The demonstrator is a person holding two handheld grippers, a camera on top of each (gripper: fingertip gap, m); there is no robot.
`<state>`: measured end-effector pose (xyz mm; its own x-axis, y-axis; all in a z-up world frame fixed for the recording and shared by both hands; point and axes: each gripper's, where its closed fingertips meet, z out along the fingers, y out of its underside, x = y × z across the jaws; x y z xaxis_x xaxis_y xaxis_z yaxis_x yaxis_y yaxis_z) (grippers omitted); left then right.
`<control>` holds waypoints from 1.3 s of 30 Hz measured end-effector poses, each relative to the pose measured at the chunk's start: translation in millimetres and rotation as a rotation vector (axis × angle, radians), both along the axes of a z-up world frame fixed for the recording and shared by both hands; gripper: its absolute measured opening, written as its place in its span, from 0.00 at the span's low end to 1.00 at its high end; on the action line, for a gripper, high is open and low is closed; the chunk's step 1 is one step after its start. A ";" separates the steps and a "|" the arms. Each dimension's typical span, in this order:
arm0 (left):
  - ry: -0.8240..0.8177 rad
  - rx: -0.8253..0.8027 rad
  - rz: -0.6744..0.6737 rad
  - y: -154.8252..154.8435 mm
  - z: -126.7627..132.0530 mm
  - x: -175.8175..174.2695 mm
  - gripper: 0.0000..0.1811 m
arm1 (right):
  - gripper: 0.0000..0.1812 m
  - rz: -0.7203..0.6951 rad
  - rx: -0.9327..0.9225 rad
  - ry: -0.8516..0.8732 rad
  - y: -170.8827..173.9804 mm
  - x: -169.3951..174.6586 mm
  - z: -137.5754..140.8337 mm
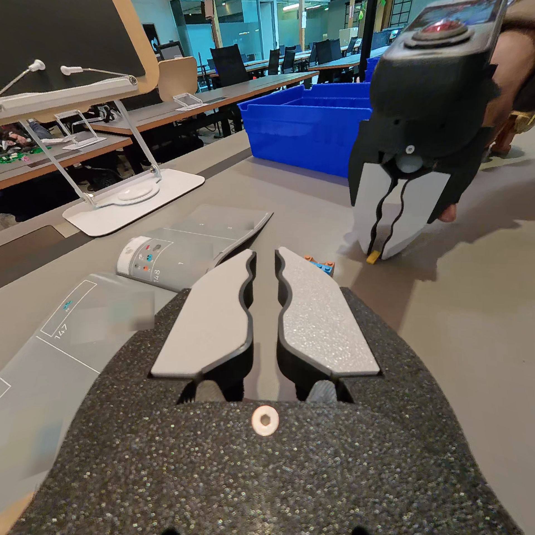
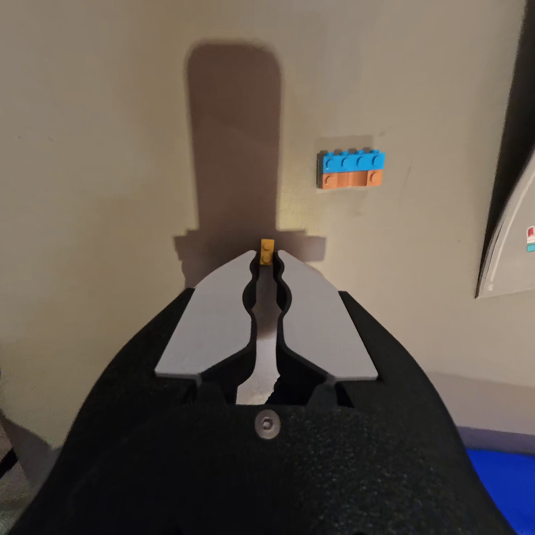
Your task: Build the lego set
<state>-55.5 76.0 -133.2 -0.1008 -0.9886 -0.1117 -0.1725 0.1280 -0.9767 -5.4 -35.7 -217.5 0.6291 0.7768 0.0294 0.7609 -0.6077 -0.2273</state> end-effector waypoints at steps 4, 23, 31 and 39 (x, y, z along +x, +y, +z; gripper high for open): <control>-0.003 -0.016 0.005 2.6 0.6 -0.3 0.07 | 0.10 -0.032 0.035 0.027 0.7 5.8 5.8; -0.013 0.067 0.044 7.1 -0.4 3.9 0.06 | 0.11 -0.349 -0.262 -0.226 -126.5 289.0 37.1; -0.003 0.107 0.056 6.5 -2.7 5.9 0.06 | 0.12 -0.396 -0.320 -0.253 -128.2 300.3 14.1; -0.017 0.110 0.052 5.4 -0.8 4.7 0.06 | 0.11 -0.408 -0.369 -0.337 -132.4 308.5 2.2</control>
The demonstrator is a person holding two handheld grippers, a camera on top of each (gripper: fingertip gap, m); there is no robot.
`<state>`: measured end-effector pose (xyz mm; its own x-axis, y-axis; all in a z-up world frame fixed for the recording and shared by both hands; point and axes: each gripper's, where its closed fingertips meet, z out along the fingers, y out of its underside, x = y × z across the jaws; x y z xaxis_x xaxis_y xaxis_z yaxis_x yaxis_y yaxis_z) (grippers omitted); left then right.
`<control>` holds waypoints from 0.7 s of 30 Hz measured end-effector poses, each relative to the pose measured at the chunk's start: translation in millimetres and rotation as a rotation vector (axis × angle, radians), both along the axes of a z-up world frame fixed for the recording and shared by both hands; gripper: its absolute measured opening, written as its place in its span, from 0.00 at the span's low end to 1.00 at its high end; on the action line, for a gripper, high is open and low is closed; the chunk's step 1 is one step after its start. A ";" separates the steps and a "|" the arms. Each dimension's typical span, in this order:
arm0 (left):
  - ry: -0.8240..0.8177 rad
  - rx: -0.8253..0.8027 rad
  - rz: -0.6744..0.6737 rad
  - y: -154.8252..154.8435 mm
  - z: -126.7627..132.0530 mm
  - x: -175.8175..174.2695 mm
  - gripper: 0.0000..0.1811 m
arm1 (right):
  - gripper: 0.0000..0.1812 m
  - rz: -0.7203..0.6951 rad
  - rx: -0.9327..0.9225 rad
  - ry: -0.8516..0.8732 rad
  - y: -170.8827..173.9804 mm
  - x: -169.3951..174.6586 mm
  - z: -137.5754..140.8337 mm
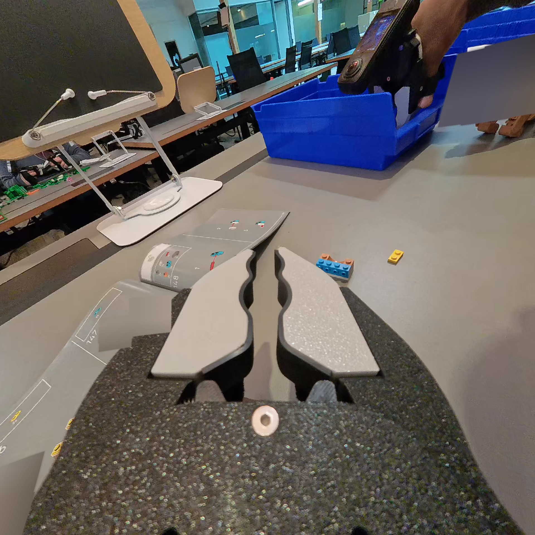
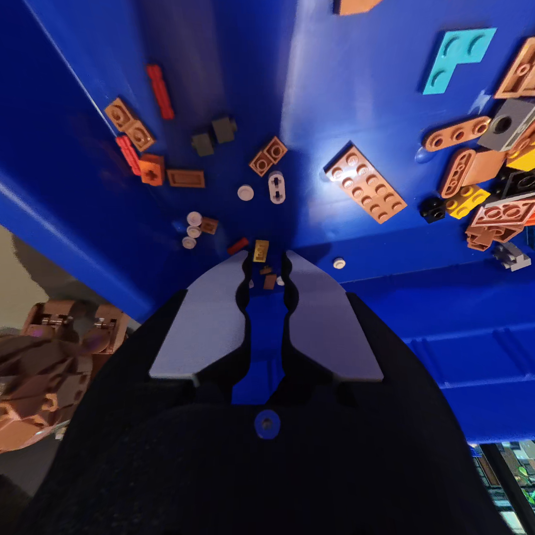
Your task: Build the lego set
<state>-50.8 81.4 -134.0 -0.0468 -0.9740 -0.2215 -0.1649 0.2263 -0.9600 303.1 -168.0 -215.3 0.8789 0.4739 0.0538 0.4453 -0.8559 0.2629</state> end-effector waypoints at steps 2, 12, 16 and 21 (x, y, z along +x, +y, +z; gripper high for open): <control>-0.002 -0.001 0.000 0.0 0.3 -0.2 0.06 | 0.11 -0.007 0.006 -0.004 2.0 -0.1 0.1; -0.023 -0.030 0.010 2.6 6.1 -4.8 0.06 | 0.05 -0.054 0.199 0.001 24.2 -5.6 30.5; -0.058 -0.034 -0.015 -2.3 15.3 -7.8 0.06 | 0.05 -0.048 0.556 0.115 68.8 -66.0 103.1; -0.092 -0.024 -0.148 -29.7 22.7 -7.8 0.11 | 0.04 0.053 0.859 0.542 113.7 -228.1 148.7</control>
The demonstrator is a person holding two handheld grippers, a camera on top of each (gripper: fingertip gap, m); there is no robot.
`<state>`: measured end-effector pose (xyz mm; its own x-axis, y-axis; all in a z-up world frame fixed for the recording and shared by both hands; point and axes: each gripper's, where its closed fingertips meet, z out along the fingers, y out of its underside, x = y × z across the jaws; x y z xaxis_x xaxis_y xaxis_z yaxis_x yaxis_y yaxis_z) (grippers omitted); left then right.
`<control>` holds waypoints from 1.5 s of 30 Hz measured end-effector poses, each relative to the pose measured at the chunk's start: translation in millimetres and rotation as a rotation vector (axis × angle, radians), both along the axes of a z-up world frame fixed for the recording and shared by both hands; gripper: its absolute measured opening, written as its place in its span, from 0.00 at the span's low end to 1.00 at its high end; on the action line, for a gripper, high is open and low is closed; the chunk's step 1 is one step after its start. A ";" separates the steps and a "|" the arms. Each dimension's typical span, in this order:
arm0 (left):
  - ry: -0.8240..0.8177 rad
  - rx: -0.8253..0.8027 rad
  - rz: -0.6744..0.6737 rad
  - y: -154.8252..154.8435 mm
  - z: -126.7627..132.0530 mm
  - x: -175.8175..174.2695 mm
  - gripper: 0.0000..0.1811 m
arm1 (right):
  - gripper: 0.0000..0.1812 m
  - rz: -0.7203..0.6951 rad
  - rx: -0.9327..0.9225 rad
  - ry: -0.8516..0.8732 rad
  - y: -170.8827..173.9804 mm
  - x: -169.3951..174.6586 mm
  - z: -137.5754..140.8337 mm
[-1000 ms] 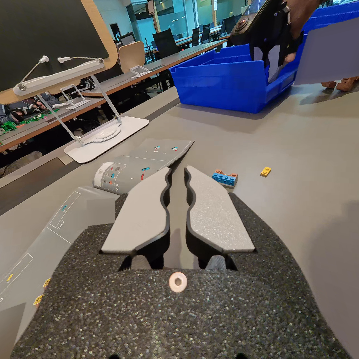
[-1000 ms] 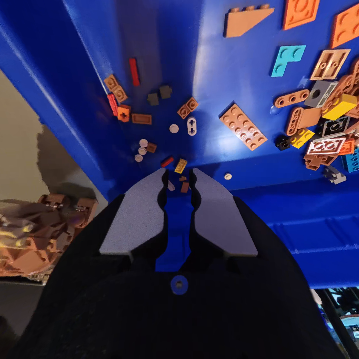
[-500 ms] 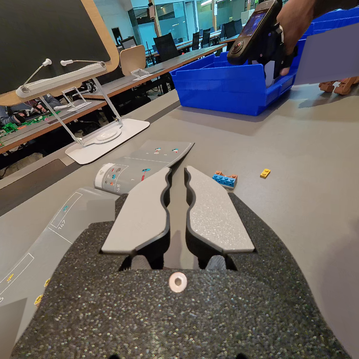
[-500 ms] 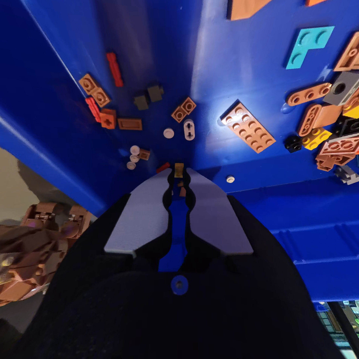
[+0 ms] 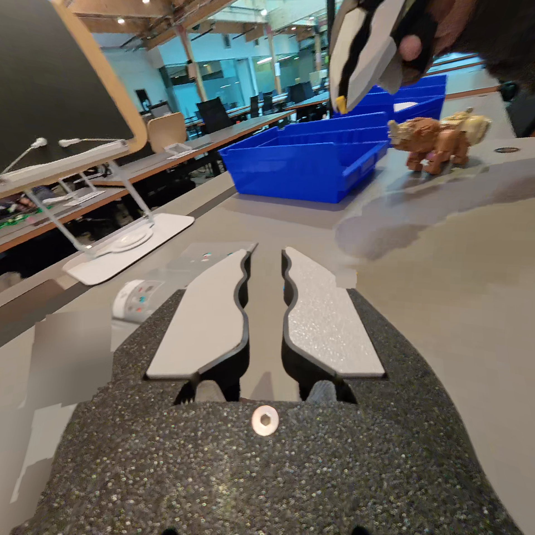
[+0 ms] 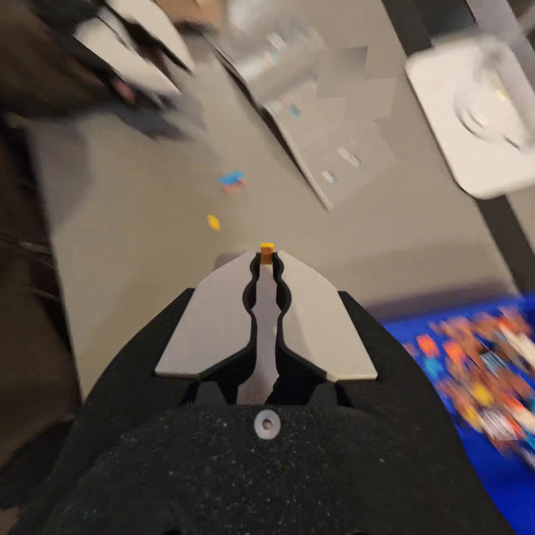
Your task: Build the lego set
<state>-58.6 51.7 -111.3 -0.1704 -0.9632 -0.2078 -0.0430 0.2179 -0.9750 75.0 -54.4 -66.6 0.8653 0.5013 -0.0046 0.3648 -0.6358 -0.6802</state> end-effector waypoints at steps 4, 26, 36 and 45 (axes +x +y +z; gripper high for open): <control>-0.063 0.063 -0.089 -24.4 3.0 -0.4 0.17 | 0.05 0.124 0.072 0.325 32.2 -101.1 -21.6; -0.145 0.428 -0.145 -45.1 -6.9 -3.3 0.14 | 0.05 0.217 -0.098 1.053 66.3 -153.5 -51.0; -0.145 0.485 -0.202 -53.2 -11.8 -7.6 0.09 | 0.04 0.280 -0.168 1.070 56.6 -160.3 -55.6; -0.098 0.436 -0.183 -48.2 -15.8 -4.1 0.09 | 0.09 0.228 -0.131 0.980 62.4 -151.0 -63.0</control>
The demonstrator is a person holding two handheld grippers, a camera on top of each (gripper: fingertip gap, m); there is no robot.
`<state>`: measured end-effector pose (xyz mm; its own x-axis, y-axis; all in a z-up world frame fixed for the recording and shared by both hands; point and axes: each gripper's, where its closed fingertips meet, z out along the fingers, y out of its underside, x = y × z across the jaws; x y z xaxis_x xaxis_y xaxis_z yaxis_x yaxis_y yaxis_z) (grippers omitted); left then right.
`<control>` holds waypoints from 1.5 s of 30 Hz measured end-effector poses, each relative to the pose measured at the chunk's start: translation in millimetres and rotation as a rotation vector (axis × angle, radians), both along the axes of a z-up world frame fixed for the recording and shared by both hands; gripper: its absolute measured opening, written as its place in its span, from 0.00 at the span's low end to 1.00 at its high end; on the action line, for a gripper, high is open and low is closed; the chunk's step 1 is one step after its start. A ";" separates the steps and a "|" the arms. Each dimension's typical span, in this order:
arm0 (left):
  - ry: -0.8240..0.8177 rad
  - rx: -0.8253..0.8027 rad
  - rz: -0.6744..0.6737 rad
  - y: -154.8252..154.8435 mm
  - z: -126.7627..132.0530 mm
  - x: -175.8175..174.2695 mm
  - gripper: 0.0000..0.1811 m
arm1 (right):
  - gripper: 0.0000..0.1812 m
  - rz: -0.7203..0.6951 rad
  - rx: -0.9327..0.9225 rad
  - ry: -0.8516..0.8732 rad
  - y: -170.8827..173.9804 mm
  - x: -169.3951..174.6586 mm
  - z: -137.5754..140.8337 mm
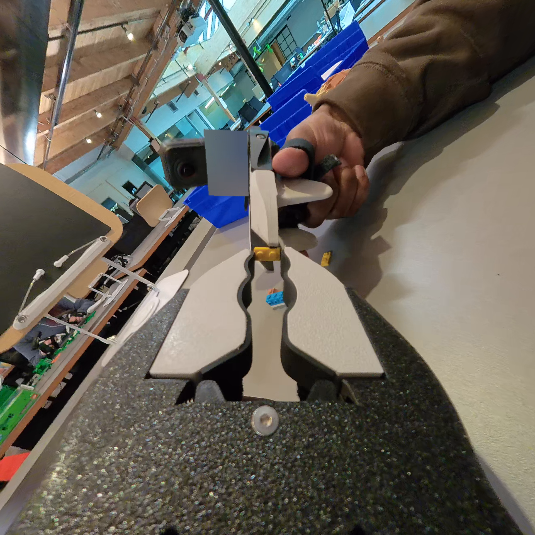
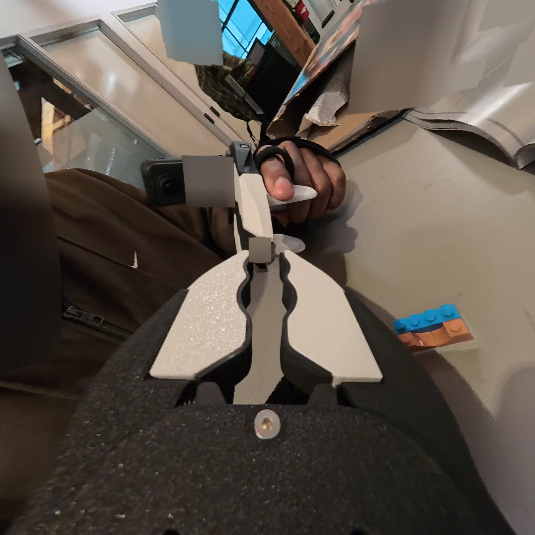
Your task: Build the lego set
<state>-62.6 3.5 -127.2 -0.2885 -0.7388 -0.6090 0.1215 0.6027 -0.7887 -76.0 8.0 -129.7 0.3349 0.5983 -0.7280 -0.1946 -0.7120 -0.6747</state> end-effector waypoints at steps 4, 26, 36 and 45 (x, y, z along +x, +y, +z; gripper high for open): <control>0.040 -0.035 0.011 3.3 -2.5 1.3 0.09 | 0.09 -0.038 0.009 -0.048 3.0 5.1 -2.8; 0.284 0.049 0.112 15.4 -43.7 9.5 0.09 | 0.06 -0.153 -0.023 -0.286 12.6 14.2 -31.2; 0.393 0.110 0.105 14.3 -62.7 5.4 0.09 | 0.02 -0.207 -0.062 -0.455 16.4 19.7 -55.4; 0.580 -0.007 0.123 23.2 -72.9 -2.5 0.10 | 0.03 -0.178 -0.035 -0.535 13.5 14.4 -63.2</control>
<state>-65.2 26.7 -200.1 -0.4850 -0.7915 -0.3719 -0.4012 0.5792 -0.7096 -61.5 21.5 -192.9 0.7564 0.4776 -0.4469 0.0494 -0.7229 -0.6891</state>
